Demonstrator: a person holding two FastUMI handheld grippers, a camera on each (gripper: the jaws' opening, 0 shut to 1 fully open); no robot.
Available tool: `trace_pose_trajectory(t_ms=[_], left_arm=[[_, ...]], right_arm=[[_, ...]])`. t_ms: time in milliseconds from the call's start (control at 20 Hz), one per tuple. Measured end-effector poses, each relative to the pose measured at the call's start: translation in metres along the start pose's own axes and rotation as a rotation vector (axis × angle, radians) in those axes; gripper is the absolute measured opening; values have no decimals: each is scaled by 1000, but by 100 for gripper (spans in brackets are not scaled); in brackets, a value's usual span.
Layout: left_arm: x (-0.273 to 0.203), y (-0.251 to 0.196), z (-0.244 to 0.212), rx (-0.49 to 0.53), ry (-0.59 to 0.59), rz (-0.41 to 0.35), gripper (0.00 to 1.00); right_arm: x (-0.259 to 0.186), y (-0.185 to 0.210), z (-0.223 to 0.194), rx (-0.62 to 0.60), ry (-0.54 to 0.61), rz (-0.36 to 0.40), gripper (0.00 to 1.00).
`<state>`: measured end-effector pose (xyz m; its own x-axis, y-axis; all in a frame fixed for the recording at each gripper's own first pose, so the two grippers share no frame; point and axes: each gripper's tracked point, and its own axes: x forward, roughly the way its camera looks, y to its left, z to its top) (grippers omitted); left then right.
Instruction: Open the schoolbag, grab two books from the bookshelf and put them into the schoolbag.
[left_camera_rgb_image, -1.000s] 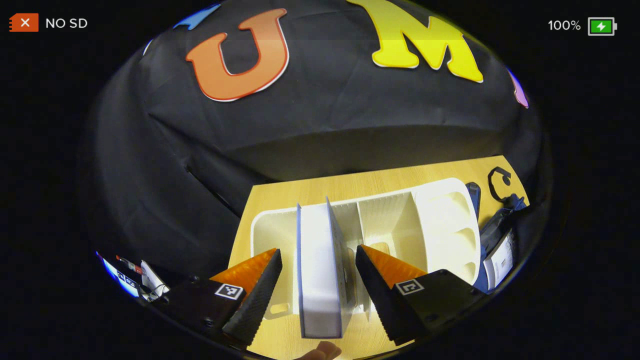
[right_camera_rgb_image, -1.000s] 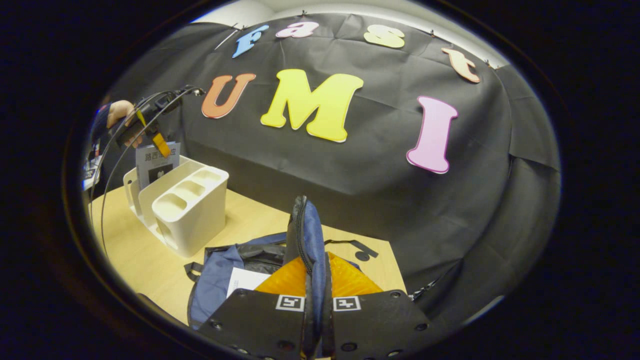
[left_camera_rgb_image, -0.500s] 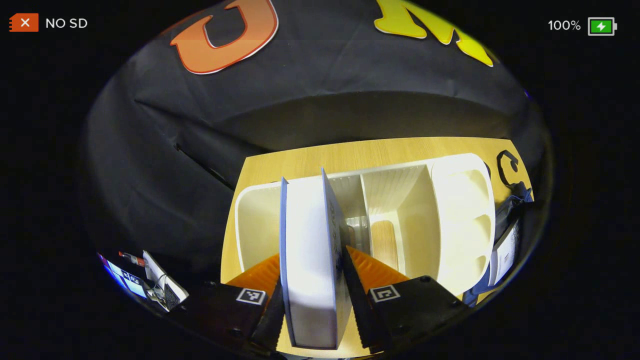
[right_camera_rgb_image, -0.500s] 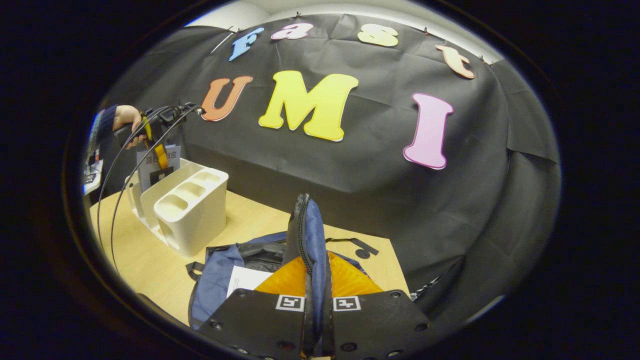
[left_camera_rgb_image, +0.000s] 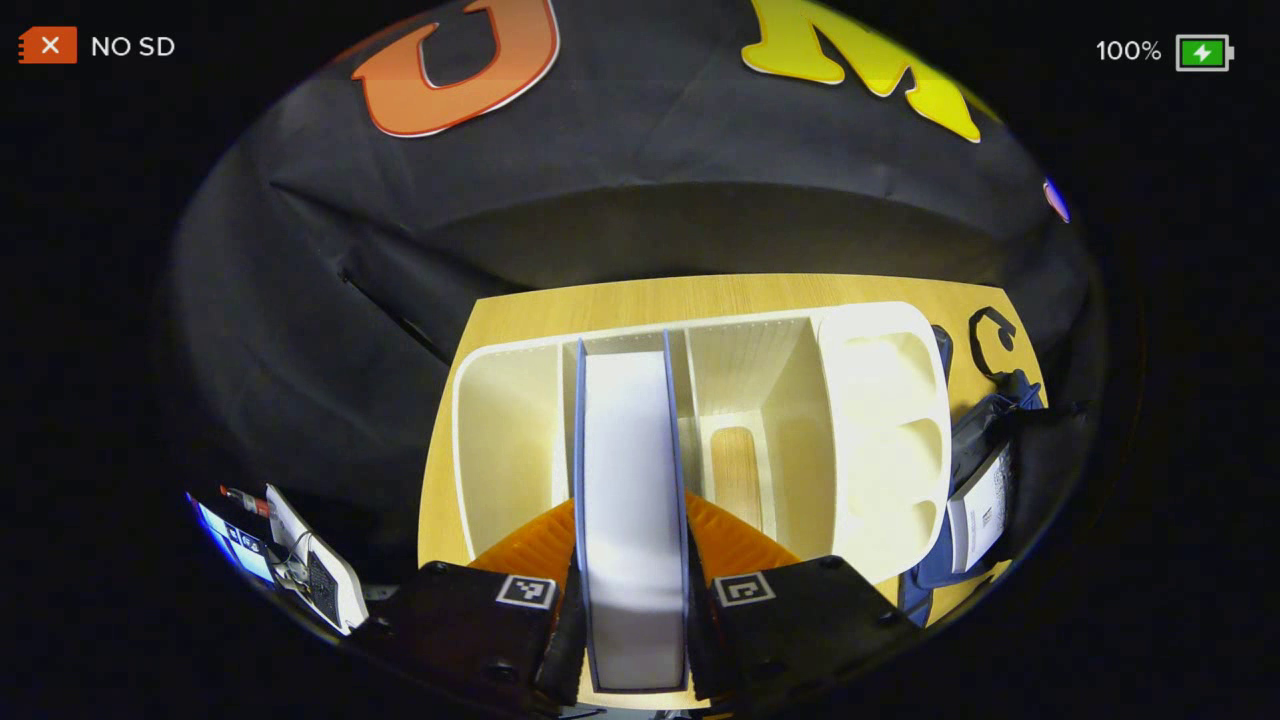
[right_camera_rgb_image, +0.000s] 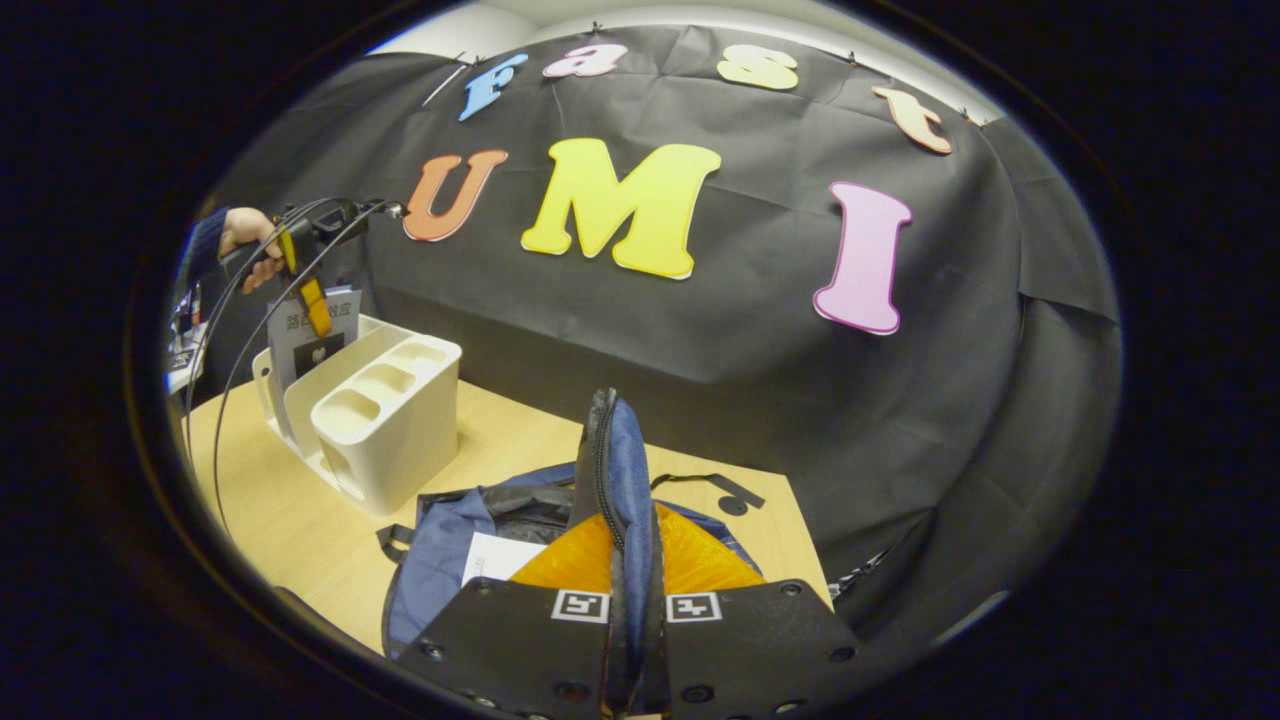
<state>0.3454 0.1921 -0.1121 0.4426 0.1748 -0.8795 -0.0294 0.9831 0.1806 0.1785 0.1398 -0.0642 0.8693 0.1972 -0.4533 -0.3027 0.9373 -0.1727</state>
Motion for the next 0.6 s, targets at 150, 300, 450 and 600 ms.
trace_pose_trajectory(t_ms=[150, 300, 450, 600], left_arm=[[-21, 8, -11, -30, -29, -25, 43], [-40, 11, -32, -41, -58, -41, 43], [-61, 13, -58, -67, -80, -57, 43], [-78, 7, -86, -65, -81, -96, 43]], right_arm=[[3, 0, -2, 5, 11, -6, 6], [7, 3, -4, 5, 17, -10, 6], [8, 8, -9, -1, 24, -13, 6], [11, 8, -12, -12, 29, -33, 6]])
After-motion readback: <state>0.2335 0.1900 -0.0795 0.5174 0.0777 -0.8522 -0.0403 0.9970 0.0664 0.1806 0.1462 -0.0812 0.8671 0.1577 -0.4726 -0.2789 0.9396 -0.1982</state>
